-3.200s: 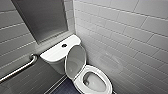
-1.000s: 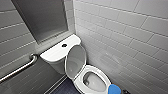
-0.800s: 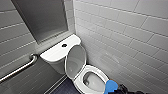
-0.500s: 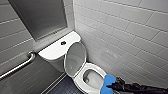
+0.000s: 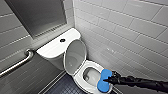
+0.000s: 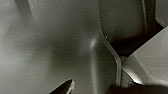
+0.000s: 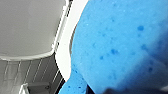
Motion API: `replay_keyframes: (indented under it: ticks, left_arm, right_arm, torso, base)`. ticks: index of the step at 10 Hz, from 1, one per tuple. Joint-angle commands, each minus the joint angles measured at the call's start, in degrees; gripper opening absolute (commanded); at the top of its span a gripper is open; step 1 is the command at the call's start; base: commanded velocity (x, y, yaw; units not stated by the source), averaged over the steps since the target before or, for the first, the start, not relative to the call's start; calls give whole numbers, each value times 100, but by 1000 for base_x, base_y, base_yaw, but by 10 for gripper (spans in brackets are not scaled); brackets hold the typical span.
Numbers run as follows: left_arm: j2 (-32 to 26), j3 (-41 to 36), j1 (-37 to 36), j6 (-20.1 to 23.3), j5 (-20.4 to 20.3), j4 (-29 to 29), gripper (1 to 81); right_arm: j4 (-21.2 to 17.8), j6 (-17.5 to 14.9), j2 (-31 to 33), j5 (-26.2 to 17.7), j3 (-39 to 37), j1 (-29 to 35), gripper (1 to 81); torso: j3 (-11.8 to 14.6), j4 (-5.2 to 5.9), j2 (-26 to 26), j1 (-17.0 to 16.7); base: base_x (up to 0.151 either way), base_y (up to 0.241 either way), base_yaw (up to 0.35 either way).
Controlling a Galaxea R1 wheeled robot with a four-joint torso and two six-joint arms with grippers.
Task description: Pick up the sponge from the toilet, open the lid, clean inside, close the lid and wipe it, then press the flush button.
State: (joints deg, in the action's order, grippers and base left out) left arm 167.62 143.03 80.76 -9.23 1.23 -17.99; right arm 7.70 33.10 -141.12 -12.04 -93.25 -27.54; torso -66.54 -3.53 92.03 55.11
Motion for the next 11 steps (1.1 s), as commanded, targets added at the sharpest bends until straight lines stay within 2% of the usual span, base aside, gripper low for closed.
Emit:
replay_keyframes:
  ticks: [1, 2, 3, 4, 7, 8, 10, 11]
  left_arm:
    - [0, -47, 76, -9, 422, 68, 811]
    - [9, -47, 85, -9, 422, 68, 811]
    - [17, -47, 85, -9, 422, 68, 811]
    - [26, -47, 85, -9, 422, 68, 811]
    - [35, -47, 111, -9, 422, 68, 811]
    - [35, -47, 111, -9, 422, 68, 811]
    - [53, -47, 102, -18, 431, 77, 811]
    - [53, -47, 102, -18, 431, 77, 811]
  right_arm:
    - [21, 56, -93, -202, -60, 753, 10]
    - [21, 65, -173, -202, -131, 815, 10]
    - [39, 126, -261, -202, -219, 894, 10]
    - [47, 206, -332, -193, -342, 972, 10]
    - [12, 294, -516, -193, -483, 1325, 10]
    - [-6, 294, -551, -202, -500, 1360, 10]
    - [-15, 294, -631, -175, -562, 1377, 10]
    - [-32, 303, -657, -175, -588, 1395, 10]
  torso:
    - [0, 248, 0, 0]
    - [0, 50, 0, 0]
    - [0, 120, 0, 0]
    - [-2, 142, 0, 0]
    - [-2, 140, 0, 2]
    - [-2, 140, 573, 372]
    - [-4, 140, 717, 457]
    - [-4, 140, 330, 201]
  base:
    - [0, 0, 0]
    - [0, 0, 0]
    - [0, 0, 0]
    - [0, 0, 0]
    - [0, 0, 0]
    - [0, 0, 0]
    - [0, 0, 0]
    - [0, 0, 0]
